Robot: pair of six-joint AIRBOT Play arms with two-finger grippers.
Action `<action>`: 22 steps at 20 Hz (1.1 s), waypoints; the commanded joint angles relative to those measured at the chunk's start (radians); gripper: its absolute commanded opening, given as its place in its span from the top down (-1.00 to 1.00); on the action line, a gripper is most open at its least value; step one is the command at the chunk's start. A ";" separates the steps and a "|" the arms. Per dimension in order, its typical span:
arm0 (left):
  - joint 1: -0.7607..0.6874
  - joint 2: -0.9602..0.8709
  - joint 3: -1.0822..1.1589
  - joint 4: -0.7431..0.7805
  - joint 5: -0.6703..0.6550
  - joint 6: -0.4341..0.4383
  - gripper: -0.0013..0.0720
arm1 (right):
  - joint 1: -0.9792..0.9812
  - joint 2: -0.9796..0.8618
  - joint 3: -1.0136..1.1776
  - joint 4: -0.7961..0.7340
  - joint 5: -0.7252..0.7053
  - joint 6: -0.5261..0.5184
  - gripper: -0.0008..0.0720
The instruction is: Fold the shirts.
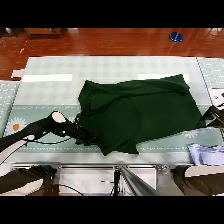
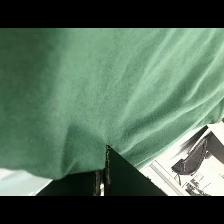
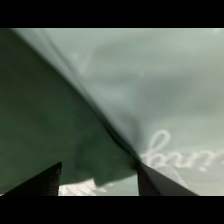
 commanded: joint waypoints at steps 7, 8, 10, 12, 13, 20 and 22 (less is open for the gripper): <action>0.003 0.000 0.043 0.040 0.030 0.026 0.91 | 0.159 -0.012 -0.062 0.058 -0.135 0.032 0.48; 0.005 0.000 0.044 0.040 0.029 0.035 0.91 | 0.178 -0.011 -0.061 0.064 -0.138 0.027 0.86; 0.015 0.008 0.045 0.040 0.027 0.043 0.91 | 0.193 0.002 -0.059 0.108 -0.119 -0.008 0.90; 0.028 0.056 0.064 0.041 0.027 0.063 0.92 | 0.192 0.055 -0.053 0.156 -0.107 -0.036 0.90; 0.040 0.100 0.086 0.041 0.027 0.073 0.92 | 0.192 0.098 -0.039 0.168 -0.104 -0.045 0.90; 0.348 0.557 0.524 0.071 0.027 0.095 0.92 | 0.193 0.492 0.200 0.811 -0.218 -0.100 0.90; 0.451 0.637 0.728 0.090 0.027 0.126 0.92 | 0.193 0.592 0.302 0.937 -0.277 -0.096 0.90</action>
